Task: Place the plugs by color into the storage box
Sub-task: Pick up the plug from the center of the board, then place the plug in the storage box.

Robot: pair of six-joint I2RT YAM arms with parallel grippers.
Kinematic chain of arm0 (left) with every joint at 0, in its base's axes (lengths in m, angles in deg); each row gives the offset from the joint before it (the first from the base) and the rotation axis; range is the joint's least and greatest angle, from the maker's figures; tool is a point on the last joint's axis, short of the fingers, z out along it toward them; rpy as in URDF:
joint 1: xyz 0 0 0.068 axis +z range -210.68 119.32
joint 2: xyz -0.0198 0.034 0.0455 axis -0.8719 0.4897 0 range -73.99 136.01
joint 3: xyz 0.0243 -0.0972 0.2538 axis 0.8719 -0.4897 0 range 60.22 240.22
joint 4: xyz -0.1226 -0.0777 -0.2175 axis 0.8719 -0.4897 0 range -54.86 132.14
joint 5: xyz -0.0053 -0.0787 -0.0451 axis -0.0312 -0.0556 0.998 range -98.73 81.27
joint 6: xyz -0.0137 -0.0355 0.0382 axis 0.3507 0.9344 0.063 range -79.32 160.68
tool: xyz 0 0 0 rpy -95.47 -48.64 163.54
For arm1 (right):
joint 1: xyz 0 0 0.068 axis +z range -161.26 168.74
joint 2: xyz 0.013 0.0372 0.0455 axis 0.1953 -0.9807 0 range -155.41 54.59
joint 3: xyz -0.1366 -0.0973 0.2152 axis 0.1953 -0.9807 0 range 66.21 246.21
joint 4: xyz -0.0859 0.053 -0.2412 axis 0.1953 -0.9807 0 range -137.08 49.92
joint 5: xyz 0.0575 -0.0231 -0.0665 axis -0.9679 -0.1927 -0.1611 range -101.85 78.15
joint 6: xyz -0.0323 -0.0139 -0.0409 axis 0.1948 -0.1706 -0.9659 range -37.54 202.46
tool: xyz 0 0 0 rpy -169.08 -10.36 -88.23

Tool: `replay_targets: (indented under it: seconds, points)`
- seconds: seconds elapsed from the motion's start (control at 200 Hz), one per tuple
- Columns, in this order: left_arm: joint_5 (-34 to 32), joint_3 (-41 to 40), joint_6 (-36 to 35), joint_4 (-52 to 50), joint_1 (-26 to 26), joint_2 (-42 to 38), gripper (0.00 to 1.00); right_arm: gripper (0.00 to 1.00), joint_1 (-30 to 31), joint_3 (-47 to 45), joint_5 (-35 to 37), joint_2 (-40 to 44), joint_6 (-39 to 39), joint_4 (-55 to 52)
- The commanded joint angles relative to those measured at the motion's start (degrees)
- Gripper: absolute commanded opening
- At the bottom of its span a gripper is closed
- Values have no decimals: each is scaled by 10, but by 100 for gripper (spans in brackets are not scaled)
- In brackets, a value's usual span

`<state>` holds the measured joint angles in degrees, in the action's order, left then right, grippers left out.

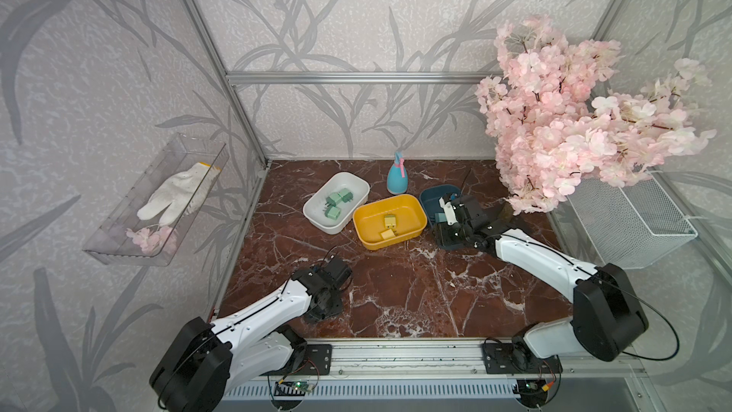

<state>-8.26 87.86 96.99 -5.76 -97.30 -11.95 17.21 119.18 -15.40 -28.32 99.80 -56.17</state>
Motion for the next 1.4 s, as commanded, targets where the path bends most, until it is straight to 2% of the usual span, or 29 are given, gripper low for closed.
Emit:
replay_targets:
  seconds: [0.0, 0.165, 0.29, 0.51, 0.65, 0.86, 1.095, 1.195, 1.395]
  points:
    - [-4, 27, -13, -4, -5, 9, 26, 61, 3, 9, 0, 6, -2, 0]
    - [-31, 80, -36, -14, -4, 35, 25, 61, 3, -30, -6, 26, 2, 28]
    - [-46, 112, -53, -10, -4, 49, 25, 61, 2, -28, -7, 29, -12, 14]
    - [-81, 135, -68, -25, -3, 34, 20, 60, 2, -10, -1, 40, -23, -7]
    - [-97, 149, -92, -19, -1, 20, 22, 61, 2, -8, -1, 46, -21, -8]
    - [-113, 230, -172, -17, 45, 33, 22, 61, 3, 0, -2, 48, -22, -26]
    - [-137, 379, -272, 3, 114, 130, 22, 61, 3, 4, -12, 54, -17, -27]
    - [-156, 440, -280, 10, 148, 187, 23, 61, 3, 19, -19, 44, -18, -33]
    - [-109, 544, -304, 36, 200, 301, 24, 60, 5, 72, -35, 24, -20, -64]
